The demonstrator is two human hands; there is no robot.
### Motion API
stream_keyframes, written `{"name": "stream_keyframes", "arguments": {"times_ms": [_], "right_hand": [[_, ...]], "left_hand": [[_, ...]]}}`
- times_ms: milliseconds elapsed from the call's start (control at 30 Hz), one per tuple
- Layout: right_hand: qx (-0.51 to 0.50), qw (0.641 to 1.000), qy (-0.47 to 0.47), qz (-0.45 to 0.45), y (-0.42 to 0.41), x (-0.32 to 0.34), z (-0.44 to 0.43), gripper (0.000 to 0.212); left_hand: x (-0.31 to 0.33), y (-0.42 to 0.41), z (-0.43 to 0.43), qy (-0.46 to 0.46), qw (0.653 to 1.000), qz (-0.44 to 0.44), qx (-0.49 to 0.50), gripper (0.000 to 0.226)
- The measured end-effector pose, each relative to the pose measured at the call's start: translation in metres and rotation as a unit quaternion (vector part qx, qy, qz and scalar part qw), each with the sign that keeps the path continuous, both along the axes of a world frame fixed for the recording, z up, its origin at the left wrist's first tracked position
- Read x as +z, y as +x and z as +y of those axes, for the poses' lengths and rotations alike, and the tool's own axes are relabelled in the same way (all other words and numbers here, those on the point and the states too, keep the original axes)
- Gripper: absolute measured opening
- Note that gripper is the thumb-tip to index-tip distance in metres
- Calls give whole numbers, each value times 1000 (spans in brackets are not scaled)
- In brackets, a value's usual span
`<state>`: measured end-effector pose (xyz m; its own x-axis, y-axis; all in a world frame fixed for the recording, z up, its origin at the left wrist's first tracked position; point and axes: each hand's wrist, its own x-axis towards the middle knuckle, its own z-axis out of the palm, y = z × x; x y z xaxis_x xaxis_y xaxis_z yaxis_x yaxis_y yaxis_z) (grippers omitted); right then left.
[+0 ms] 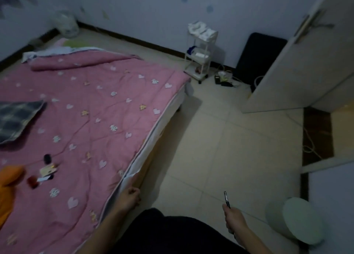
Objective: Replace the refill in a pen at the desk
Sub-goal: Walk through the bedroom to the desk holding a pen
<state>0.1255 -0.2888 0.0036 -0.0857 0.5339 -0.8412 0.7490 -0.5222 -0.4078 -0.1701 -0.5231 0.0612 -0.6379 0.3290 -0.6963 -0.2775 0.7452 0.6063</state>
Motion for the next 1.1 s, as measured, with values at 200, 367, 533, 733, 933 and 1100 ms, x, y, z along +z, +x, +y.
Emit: {"name": "stream_keyframes", "arguments": {"times_ms": [200, 367, 533, 733, 933, 1100], "right_hand": [[-59, 997, -34, 23, -28, -3, 56, 38], [-84, 994, -18, 67, -82, 2, 141, 35], [-103, 992, 10, 75, -134, 17, 244, 36], [-122, 991, 22, 59, -168, 18, 344, 37], [-91, 995, 27, -9, -175, 10, 405, 34], [-101, 994, -15, -46, -189, -4, 479, 32]], "left_hand": [[-16, -35, 74, -33, 998, -5, -49, 19], [-50, -68, 129, -59, 996, -57, -38, 28], [-65, -120, 221, -54, 995, -80, -20, 27], [-36, -181, 360, -33, 996, -75, -41, 21], [5, -224, 489, -2, 995, -54, -87, 20], [15, -253, 574, 2, 994, -37, -106, 17]]}}
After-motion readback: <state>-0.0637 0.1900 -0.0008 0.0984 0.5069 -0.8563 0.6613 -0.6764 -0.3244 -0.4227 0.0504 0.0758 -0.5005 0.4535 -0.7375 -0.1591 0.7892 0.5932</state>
